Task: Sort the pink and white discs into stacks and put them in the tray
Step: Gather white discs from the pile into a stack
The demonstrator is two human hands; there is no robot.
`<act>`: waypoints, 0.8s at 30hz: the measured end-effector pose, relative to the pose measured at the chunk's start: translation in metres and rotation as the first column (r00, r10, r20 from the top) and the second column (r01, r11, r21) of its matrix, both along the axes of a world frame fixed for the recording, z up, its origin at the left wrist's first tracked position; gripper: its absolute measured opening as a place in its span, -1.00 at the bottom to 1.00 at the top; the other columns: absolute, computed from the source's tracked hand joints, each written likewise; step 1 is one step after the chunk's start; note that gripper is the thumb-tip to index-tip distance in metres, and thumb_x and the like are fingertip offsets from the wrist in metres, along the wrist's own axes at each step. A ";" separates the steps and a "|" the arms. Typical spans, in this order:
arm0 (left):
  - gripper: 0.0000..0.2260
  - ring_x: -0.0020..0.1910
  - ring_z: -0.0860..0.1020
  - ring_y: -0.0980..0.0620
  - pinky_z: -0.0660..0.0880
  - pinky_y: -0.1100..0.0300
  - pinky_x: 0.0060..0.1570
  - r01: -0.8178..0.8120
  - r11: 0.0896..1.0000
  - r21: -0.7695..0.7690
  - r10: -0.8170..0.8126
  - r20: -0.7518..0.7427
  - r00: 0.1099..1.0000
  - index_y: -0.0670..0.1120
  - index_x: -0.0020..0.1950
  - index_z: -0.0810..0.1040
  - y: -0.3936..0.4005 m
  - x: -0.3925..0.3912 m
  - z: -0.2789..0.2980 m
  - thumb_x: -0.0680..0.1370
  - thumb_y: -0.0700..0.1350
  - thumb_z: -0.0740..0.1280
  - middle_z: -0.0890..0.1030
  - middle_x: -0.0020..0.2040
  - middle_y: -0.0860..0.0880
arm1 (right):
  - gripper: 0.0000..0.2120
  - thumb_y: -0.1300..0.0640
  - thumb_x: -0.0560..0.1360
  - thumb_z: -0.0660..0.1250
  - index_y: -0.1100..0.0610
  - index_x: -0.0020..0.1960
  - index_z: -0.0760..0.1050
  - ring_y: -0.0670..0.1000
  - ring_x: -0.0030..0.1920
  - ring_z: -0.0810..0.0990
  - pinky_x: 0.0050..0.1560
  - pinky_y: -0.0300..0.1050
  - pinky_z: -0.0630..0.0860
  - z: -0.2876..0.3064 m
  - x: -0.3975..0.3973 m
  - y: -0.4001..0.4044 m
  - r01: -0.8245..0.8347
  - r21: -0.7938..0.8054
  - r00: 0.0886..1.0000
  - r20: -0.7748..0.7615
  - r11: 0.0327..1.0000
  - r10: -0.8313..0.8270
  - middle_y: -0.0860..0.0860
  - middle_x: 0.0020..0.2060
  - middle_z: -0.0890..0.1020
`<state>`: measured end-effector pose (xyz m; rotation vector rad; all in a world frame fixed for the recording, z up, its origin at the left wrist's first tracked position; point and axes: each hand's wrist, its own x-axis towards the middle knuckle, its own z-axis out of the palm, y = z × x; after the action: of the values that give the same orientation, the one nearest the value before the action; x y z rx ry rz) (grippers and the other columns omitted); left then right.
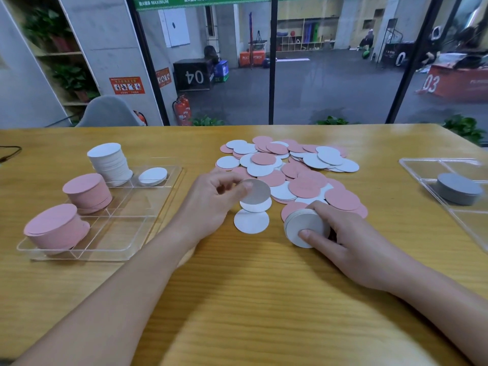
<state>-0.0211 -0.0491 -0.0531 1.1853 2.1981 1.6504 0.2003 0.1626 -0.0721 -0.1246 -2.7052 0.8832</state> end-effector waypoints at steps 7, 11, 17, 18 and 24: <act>-0.65 -0.31 0.51 0.11 0.42 0.13 -0.25 0.079 0.995 -0.064 -0.072 0.103 0.992 -0.09 -0.03 0.79 0.000 0.008 0.002 0.76 0.07 0.33 0.69 -0.17 -0.06 | -0.82 -0.13 0.69 0.33 -0.07 0.00 0.42 -0.04 -0.28 0.44 -0.24 -0.12 0.40 -0.001 0.000 0.001 -0.004 0.004 1.000 0.008 1.000 0.004 -0.14 -0.24 0.53; -0.84 -0.17 0.60 0.15 0.53 0.23 -0.13 0.109 0.989 -0.095 -0.102 0.079 0.992 0.02 0.10 0.82 0.002 0.013 0.001 0.73 -0.06 0.43 0.77 0.01 0.06 | -0.83 -0.14 0.70 0.32 -0.09 0.02 0.42 0.00 -0.24 0.48 -0.21 -0.05 0.43 -0.002 0.000 0.002 -0.011 0.008 1.000 0.005 1.000 0.011 -0.11 -0.22 0.54; -0.74 -0.10 0.65 0.12 0.48 0.34 -0.07 0.158 0.984 -0.082 -0.157 0.026 0.987 0.07 0.23 0.74 0.005 0.019 -0.002 0.60 -0.21 0.56 0.76 -0.11 0.01 | -0.84 -0.12 0.70 0.33 -0.17 -0.01 0.39 -0.03 -0.24 0.48 -0.24 -0.14 0.40 -0.001 0.001 0.001 -0.016 0.009 1.000 0.007 1.000 0.016 -0.16 -0.20 0.54; -0.82 -0.10 0.66 0.13 0.49 0.32 -0.07 0.168 0.983 -0.076 -0.167 0.020 0.986 0.02 0.15 0.76 0.006 0.020 -0.002 0.60 -0.21 0.56 0.77 -0.10 0.02 | -0.86 -0.12 0.69 0.33 -0.15 0.01 0.41 -0.03 -0.23 0.49 -0.24 -0.14 0.41 -0.001 0.001 0.001 -0.011 0.009 1.000 0.008 1.000 0.011 -0.16 -0.19 0.55; -0.92 -0.14 0.58 0.03 0.55 0.16 -0.06 0.296 0.952 -0.076 -0.289 0.097 0.952 -0.10 0.08 0.74 0.013 0.028 -0.010 0.70 -0.22 0.45 0.73 -0.11 0.01 | -0.91 -0.11 0.69 0.35 -0.19 0.14 0.45 -0.05 -0.14 0.56 -0.19 -0.17 0.46 -0.001 0.000 0.000 -0.018 0.023 1.000 -0.007 1.000 0.018 -0.26 -0.09 0.58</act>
<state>0.0071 -0.0366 -0.0635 1.3157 1.9132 1.4393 0.2007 0.1627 -0.0727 -0.0923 -2.7134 0.8552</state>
